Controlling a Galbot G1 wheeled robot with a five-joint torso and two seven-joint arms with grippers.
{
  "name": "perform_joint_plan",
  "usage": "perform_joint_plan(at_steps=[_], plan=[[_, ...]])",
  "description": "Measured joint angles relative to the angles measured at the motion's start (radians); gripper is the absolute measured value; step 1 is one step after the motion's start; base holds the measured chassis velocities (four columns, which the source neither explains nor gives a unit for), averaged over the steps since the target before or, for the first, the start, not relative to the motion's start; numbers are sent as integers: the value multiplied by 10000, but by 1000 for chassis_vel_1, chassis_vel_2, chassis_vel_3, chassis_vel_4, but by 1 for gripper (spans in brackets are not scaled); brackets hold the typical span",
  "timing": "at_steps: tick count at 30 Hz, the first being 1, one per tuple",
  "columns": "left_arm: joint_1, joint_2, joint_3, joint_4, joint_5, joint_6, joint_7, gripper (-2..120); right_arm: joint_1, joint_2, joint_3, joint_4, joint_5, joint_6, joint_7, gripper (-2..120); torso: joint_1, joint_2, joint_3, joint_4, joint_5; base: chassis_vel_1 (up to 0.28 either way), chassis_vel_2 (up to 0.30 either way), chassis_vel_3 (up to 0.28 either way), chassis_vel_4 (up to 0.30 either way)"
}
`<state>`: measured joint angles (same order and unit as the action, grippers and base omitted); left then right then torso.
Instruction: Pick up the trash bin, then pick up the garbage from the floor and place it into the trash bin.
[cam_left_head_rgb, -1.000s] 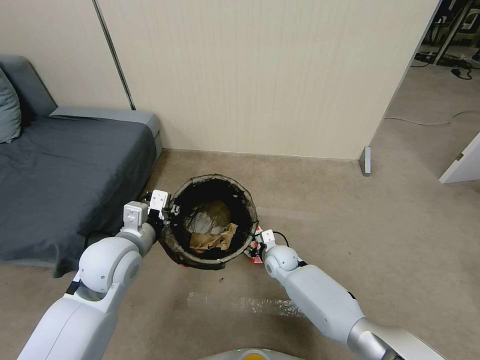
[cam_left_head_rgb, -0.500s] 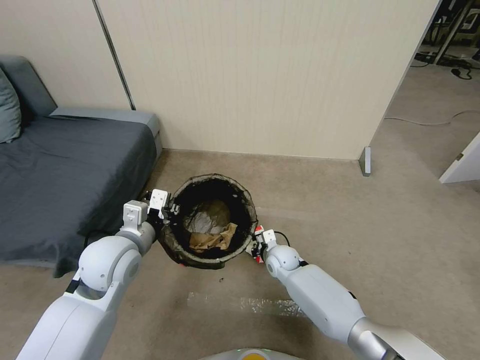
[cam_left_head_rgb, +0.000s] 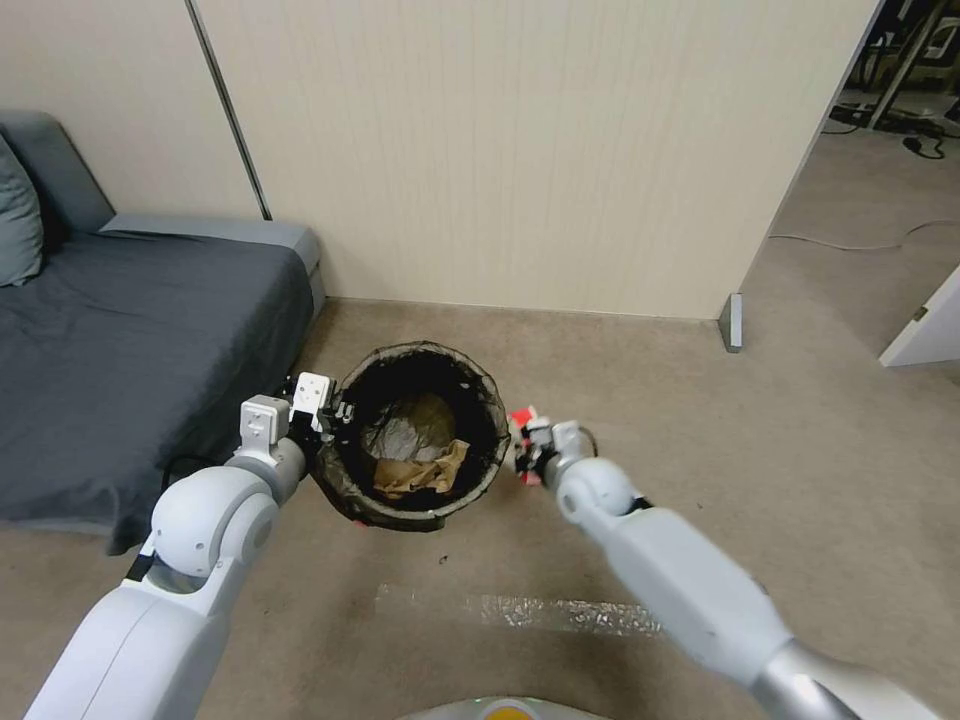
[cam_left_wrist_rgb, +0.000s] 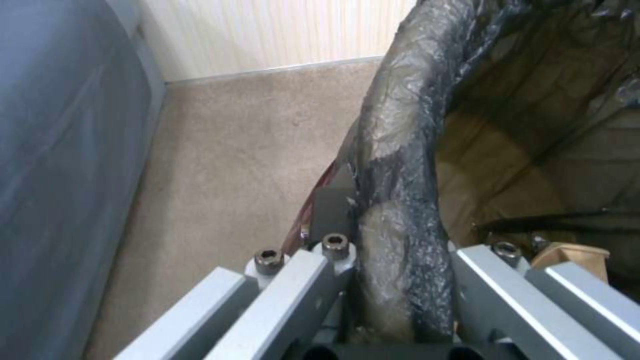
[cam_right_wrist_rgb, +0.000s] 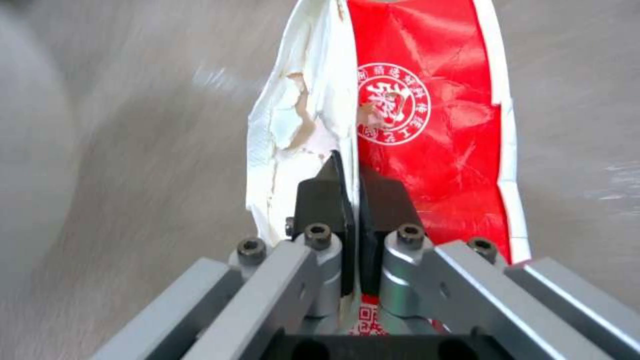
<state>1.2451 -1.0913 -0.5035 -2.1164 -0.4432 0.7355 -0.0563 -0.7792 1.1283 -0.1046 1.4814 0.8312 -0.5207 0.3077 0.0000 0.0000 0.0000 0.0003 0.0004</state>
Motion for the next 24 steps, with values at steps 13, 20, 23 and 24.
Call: perform_joint_plan(at_steps=[13, 20, 23, 24], plan=[[38, 17, 70, -116, 13, 0, -26, 1, -1708, -3500, 3730, 6224, 3009, -901, 1984, 0, -1, 0, -1, -4, -2, 0, 0, 0, 0], [115, -53, 136, -120, 117, 0, -38, 1, -995, -4398, 5071, 8092, 5771, -1041, 2451, 0, -1, 0, -2, -3, -5, 0, 0, 0, 0], [150, -96, 177, -119, 154, 0, -40, 1, -59, -4477, 4392, 8463, 6623, -664, 1993, 0, -1, 0, -1, -1, -4, 0, 0, 0, 0], [150, -96, 177, -119, 154, 0, -40, 1, -59, -4477, 4392, 8463, 6623, -664, 1993, 0, -1, 0, -1, -1, -4, 0, 0, 0, 0]])
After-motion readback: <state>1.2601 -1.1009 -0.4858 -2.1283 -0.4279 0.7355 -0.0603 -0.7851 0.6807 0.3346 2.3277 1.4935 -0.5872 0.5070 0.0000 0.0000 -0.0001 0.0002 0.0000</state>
